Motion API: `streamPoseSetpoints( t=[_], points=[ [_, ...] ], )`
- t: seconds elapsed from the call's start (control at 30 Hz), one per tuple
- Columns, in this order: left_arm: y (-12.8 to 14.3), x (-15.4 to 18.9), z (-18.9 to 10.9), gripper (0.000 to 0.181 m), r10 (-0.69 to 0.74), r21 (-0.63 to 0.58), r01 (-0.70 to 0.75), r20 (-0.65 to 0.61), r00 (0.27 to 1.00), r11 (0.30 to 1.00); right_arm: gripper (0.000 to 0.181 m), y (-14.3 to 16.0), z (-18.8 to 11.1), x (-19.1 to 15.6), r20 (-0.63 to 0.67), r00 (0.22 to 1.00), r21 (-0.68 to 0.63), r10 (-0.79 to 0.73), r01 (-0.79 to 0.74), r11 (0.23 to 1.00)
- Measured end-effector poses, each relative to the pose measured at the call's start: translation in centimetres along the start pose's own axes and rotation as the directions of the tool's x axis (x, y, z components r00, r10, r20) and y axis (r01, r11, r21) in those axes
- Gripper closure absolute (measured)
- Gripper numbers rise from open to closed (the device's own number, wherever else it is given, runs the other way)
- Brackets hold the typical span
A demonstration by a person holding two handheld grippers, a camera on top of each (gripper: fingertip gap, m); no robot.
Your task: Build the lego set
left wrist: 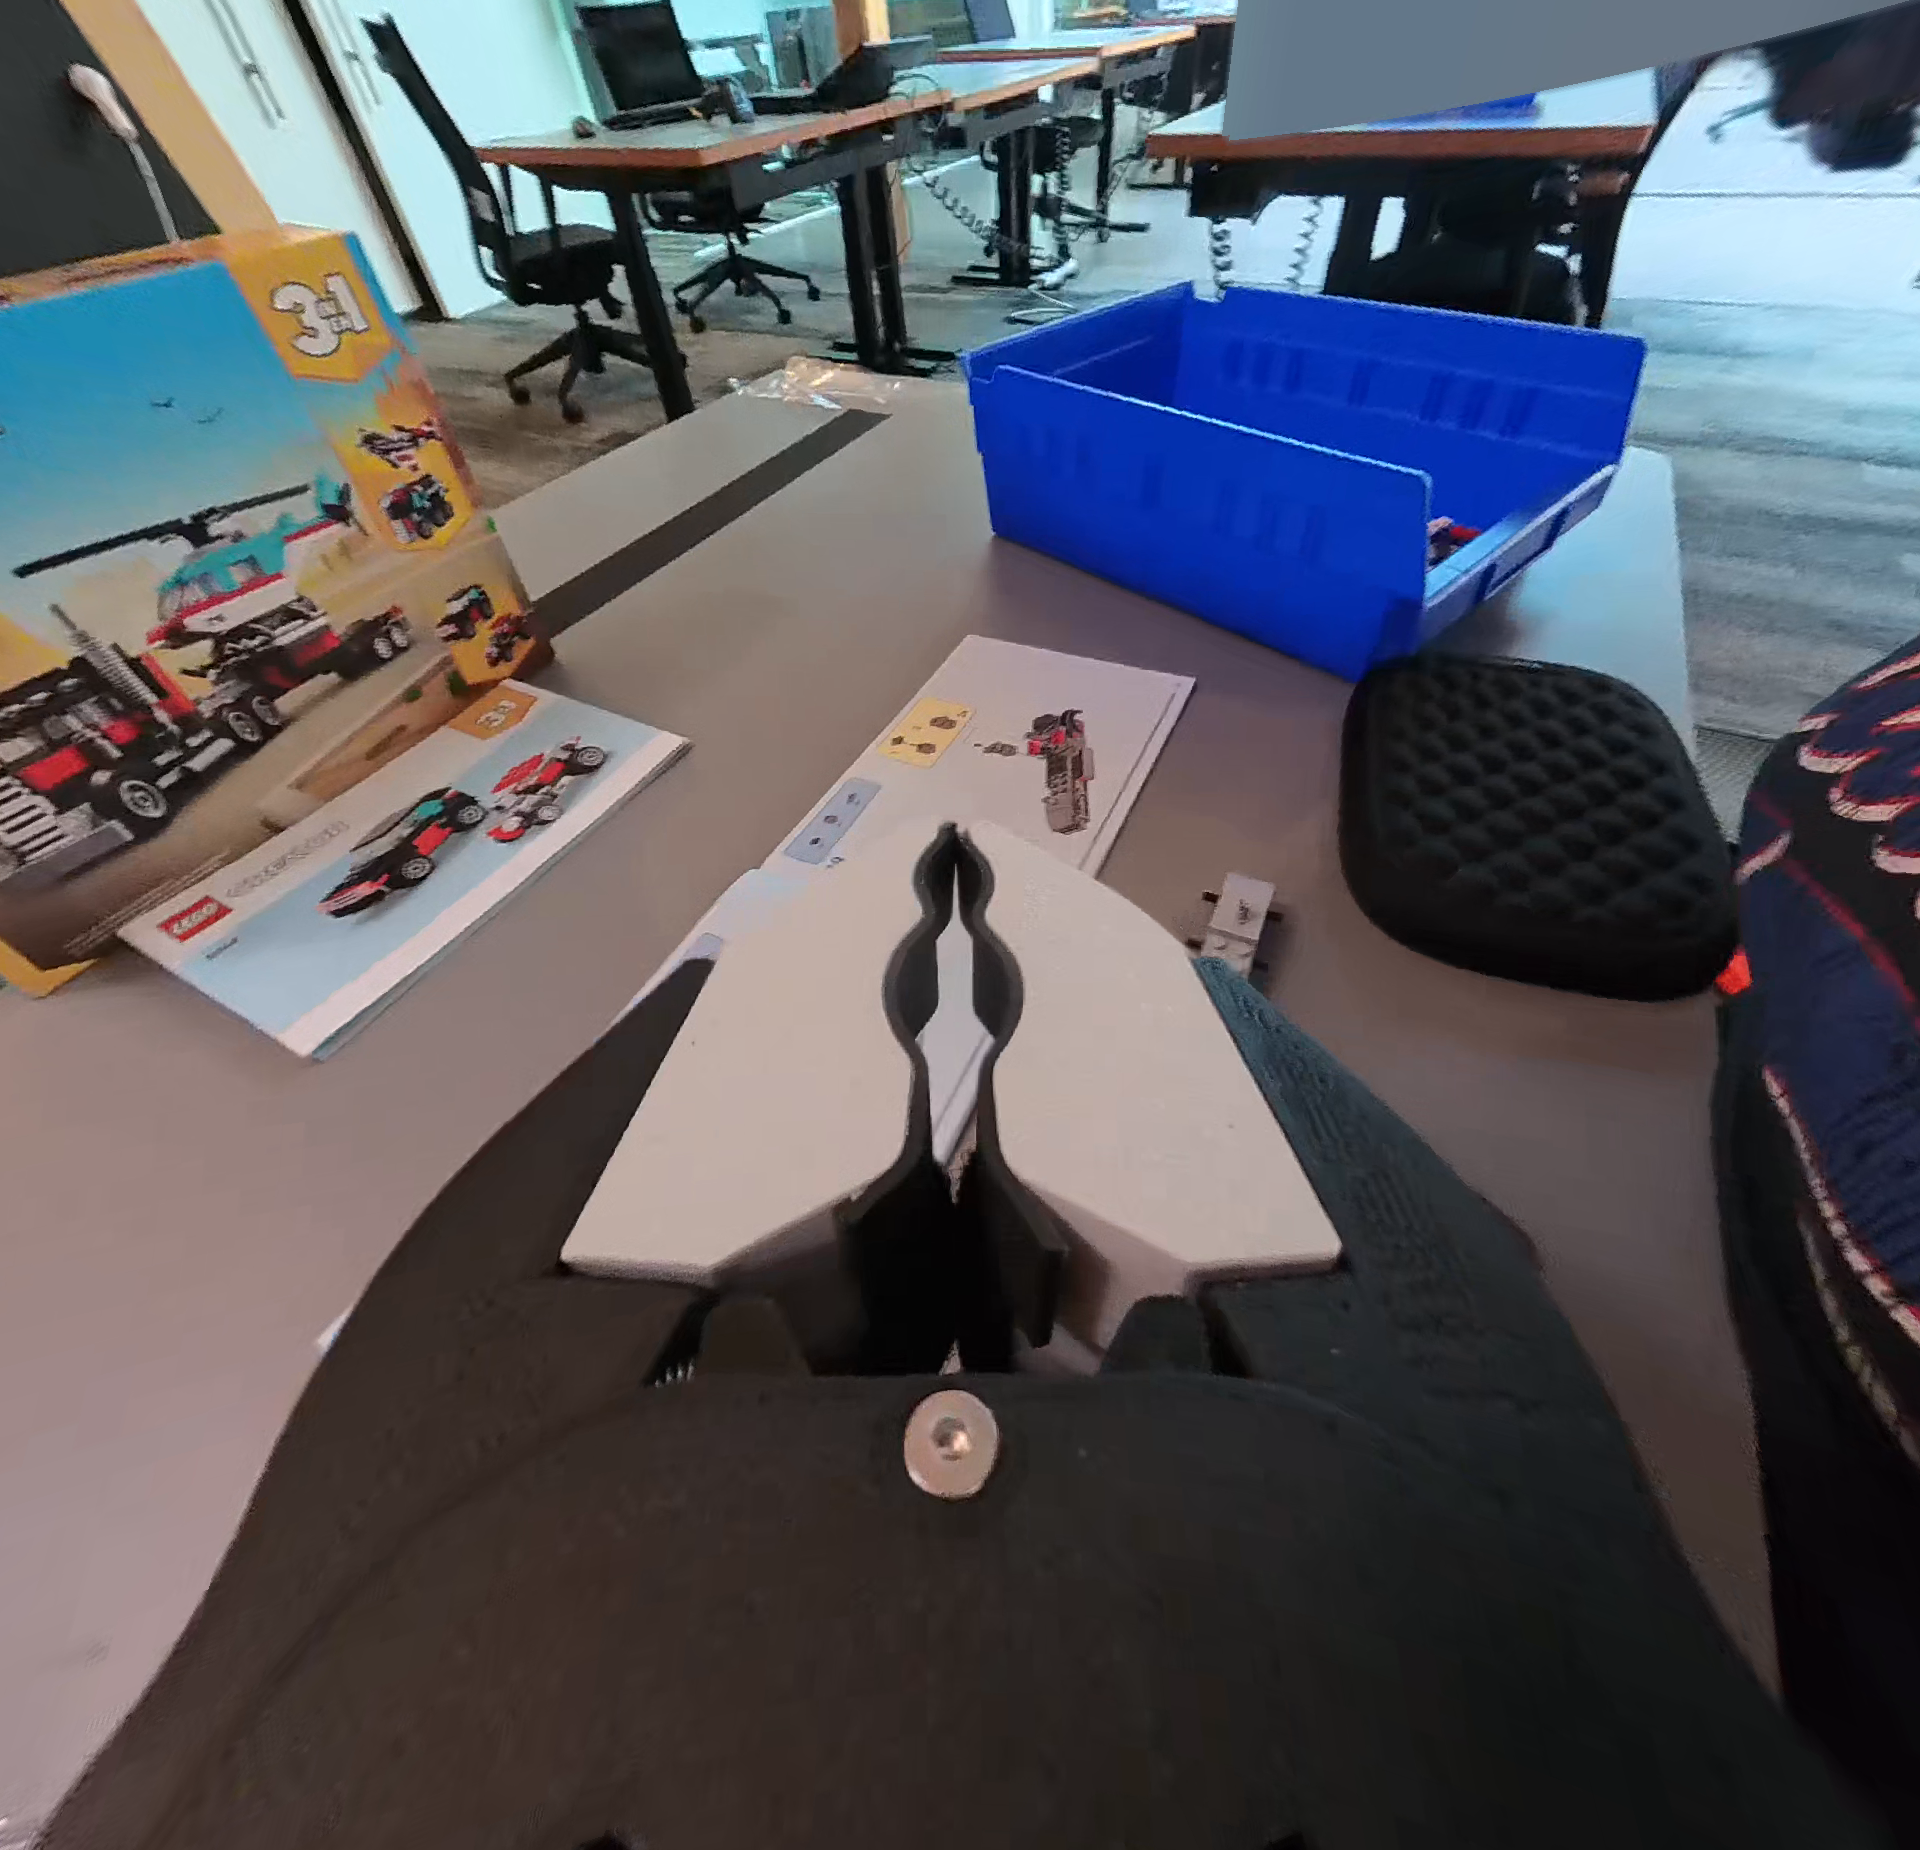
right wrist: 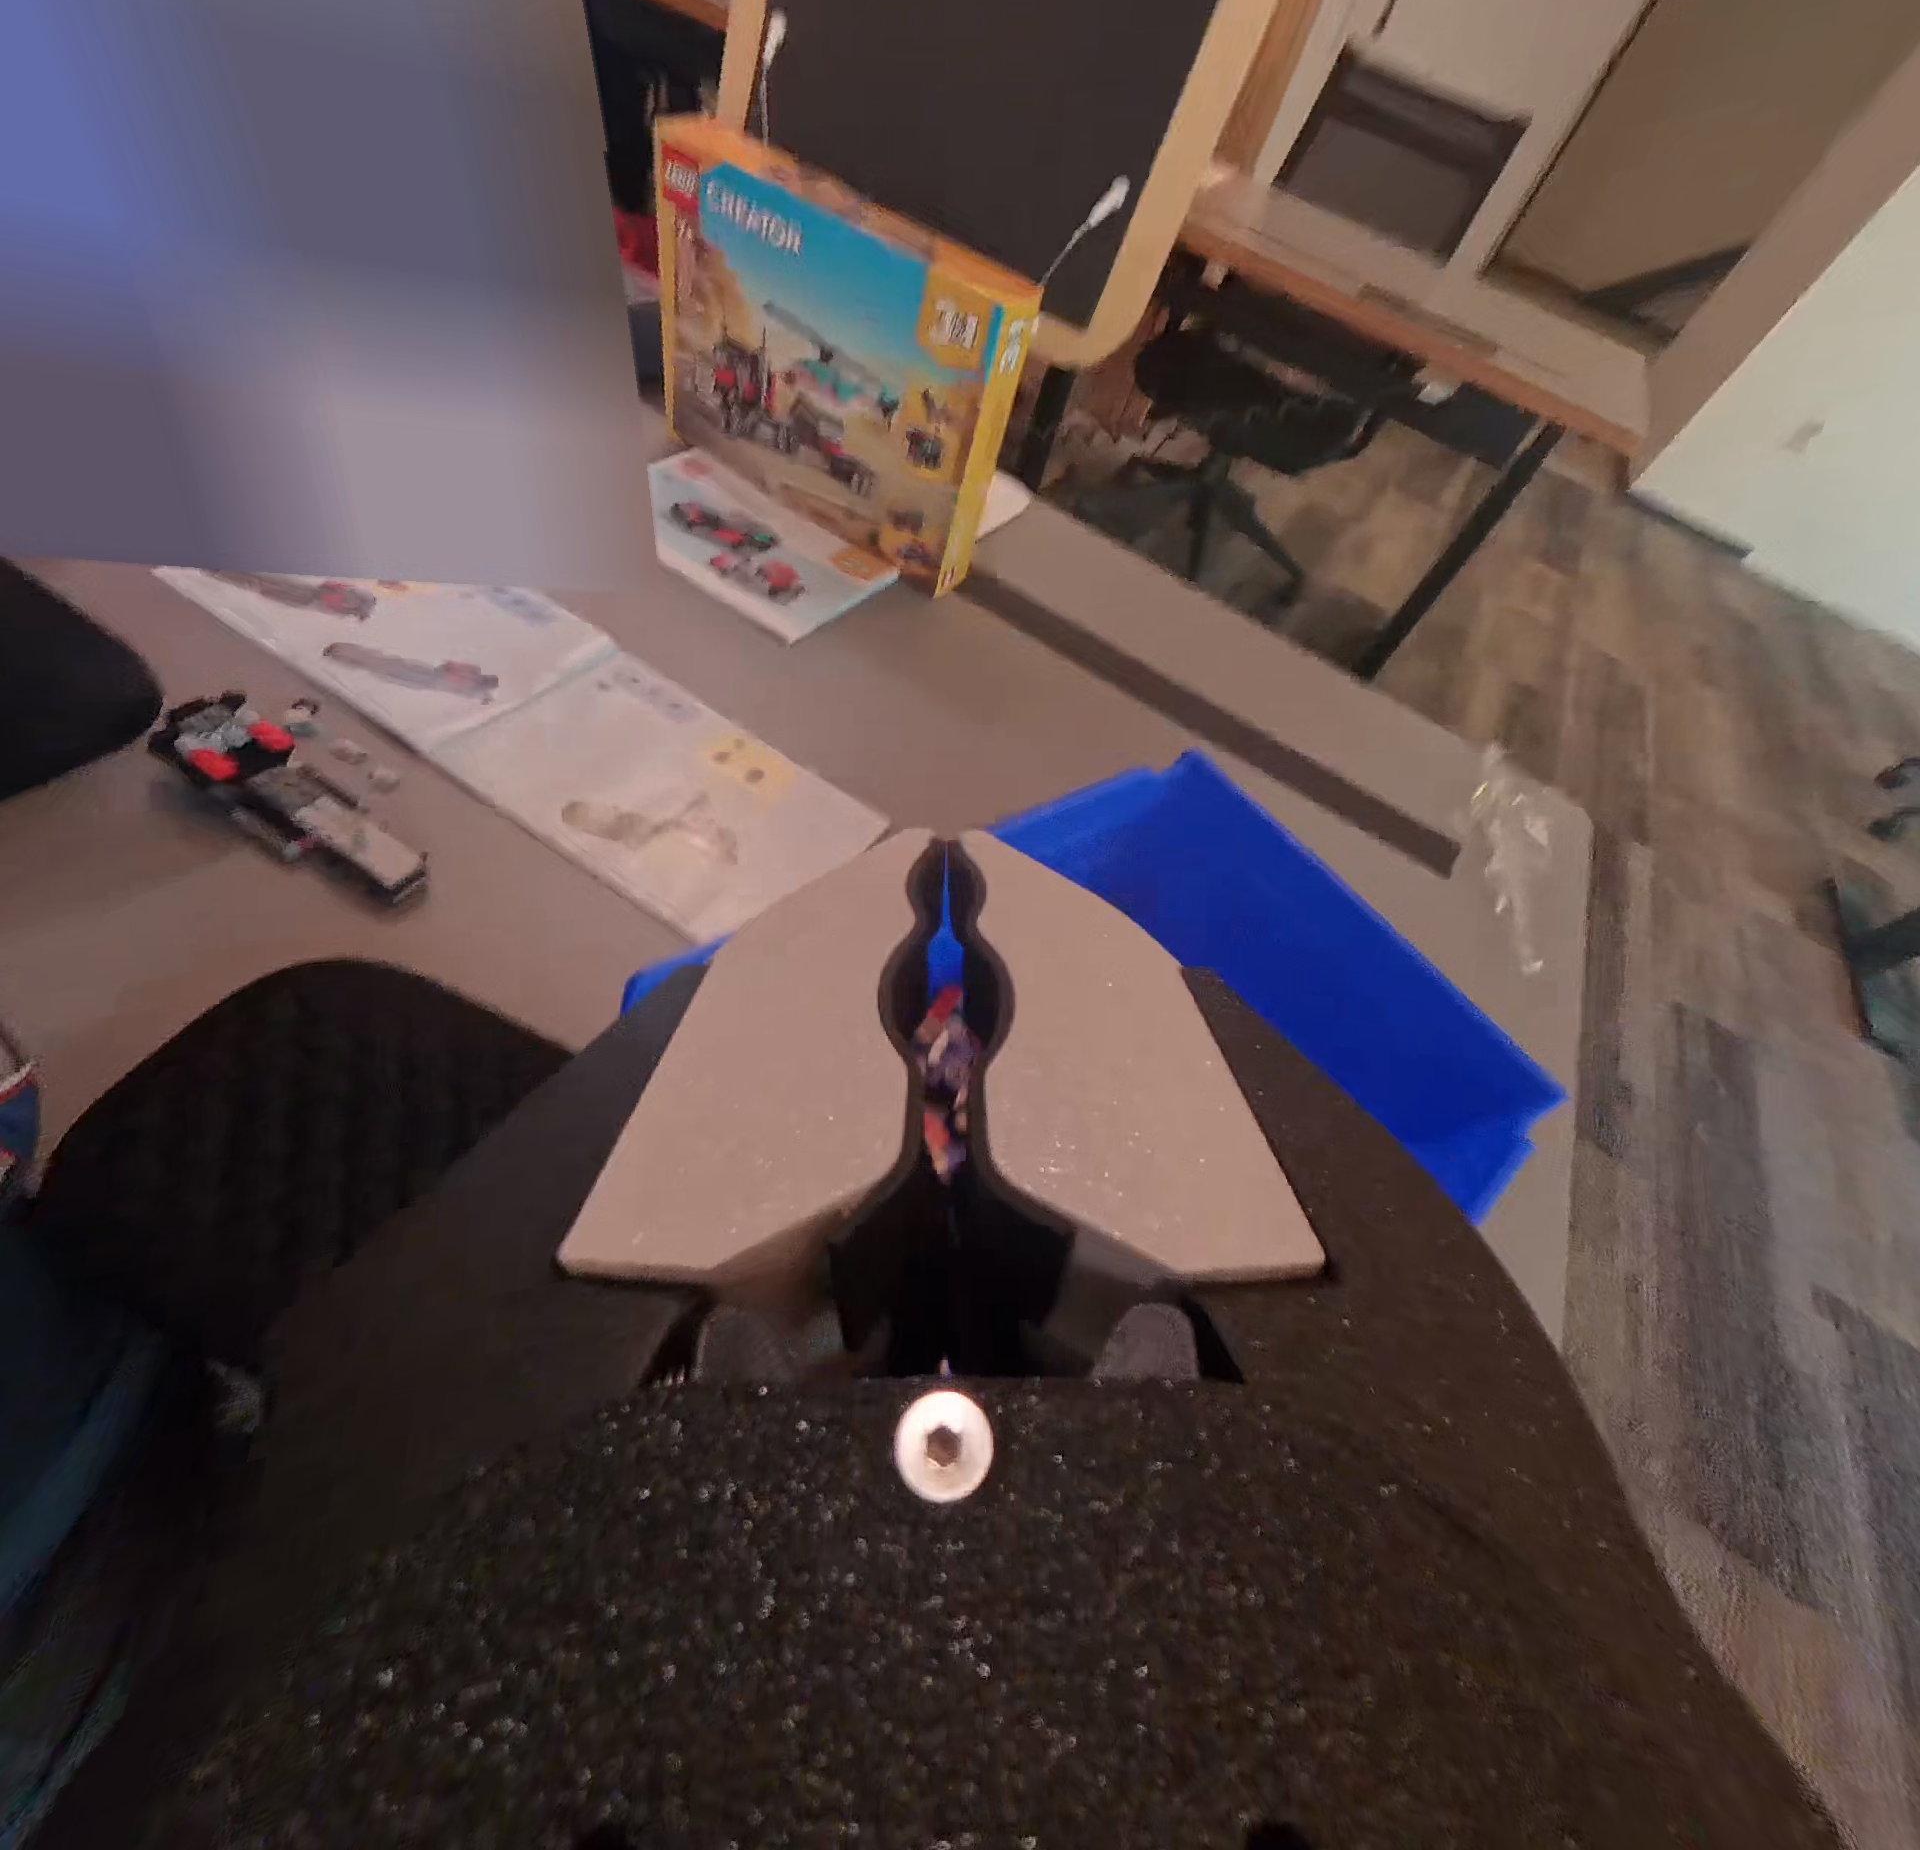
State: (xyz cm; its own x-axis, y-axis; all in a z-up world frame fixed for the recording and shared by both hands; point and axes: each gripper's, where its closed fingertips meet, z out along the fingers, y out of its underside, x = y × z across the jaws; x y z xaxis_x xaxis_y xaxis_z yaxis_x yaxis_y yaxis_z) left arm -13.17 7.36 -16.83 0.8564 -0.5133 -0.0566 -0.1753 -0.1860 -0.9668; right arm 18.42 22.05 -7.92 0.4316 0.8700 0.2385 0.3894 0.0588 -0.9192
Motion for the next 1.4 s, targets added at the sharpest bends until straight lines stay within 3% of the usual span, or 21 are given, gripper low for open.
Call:
streamPoseSetpoints(
  t=[0.1, 0.2, 0.3, 0.4, 0.47, 0.53, 0.73, 0.93, 1.03, 1.17, 1.3, 1.4],
  points=[
    [-0.6, -1.1, 0.3, 0.177, -0.005, 0.049, 0.001, 0.072, 0.997, 0.999, 0.181, 2.5, -0.8, 1.3, -0.028, 0.999, -0.114, 0.028, -0.031, 0.993],
    [-1.2, -1.8, 0.8, 0.132, -0.034, 0.093, 0.025, 0.095, 0.995, 0.995, 0.179, 5.0, -1.2, 2.9, -0.077, 0.997, -0.188, 0.03, -0.044, 0.981],
    [-1.4, -2.3, 1.7, 0.085, -0.109, 0.106, 0.098, 0.101, 0.989, 0.99, 0.169, 6.1, -1.6, 4.6, -0.134, 0.99, -0.168, 0.03, -0.053, 0.984],
    [-1.5, -2.6, 2.5, 0.051, -0.156, 0.107, 0.145, 0.105, 0.982, 0.984, 0.14, 6.5, -1.7, 5.7, -0.176, 0.984, -0.135, -0.011, -0.013, 0.991],
    [-1.2, -2.8, 3.0, 0.036, -0.178, 0.085, 0.169, 0.114, 0.977, 0.982, 0.102, 7.3, -1.6, 5.9, -0.192, 0.981, -0.169, -0.04, 0.008, 0.986],
    [-0.7, -3.0, 3.2, 0.036, -0.185, 0.054, 0.18, 0.121, 0.975, 0.982, 0.08, 8.5, -1.7, 6.3, -0.214, 0.975, -0.244, -0.053, -0.001, 0.97],
    [-1.1, -3.7, 3.1, 0.036, -0.17, 0.067, 0.162, 0.157, 0.973, 0.985, 0.074, 10.3, -1.8, 7.1, -0.243, 0.97, -0.3, 0.005, -0.081, 0.95],
    [-2.3, -4.9, 1.9, 0.036, -0.192, 0.133, 0.168, 0.202, 0.96, 0.977, 0.044, 11.4, -1.4, 7.8, -0.307, 0.95, -0.376, 0.058, -0.177, 0.909],
    [-2.7, -5.2, 1.5, 0.036, -0.203, 0.159, 0.171, 0.215, 0.955, 0.972, 0.055, 11.5, -1.4, 7.9, -0.305, 0.948, -0.382, 0.092, -0.21, 0.9],
    [-2.4, -5.4, 1.5, 0.036, -0.202, 0.15, 0.171, 0.223, 0.954, 0.974, 0.12, 11.2, -1.2, 6.8, -0.158, 0.987, -0.416, 0.032, -0.096, 0.904],
    [-2.0, -5.5, 1.6, 0.036, -0.221, 0.149, 0.192, 0.213, 0.952, 0.97, 0.097, 10.3, 1.5, 6.7, -0.012, 0.996, -0.388, -0.087, 0.076, 0.919],
    [-1.7, -5.6, 1.8, 0.036, -0.215, 0.129, 0.19, 0.214, 0.953, 0.973, 0.105, 10.6, 4.2, 6.4, 0.159, 0.972, -0.43, -0.171, 0.224, 0.875]
  ],
)
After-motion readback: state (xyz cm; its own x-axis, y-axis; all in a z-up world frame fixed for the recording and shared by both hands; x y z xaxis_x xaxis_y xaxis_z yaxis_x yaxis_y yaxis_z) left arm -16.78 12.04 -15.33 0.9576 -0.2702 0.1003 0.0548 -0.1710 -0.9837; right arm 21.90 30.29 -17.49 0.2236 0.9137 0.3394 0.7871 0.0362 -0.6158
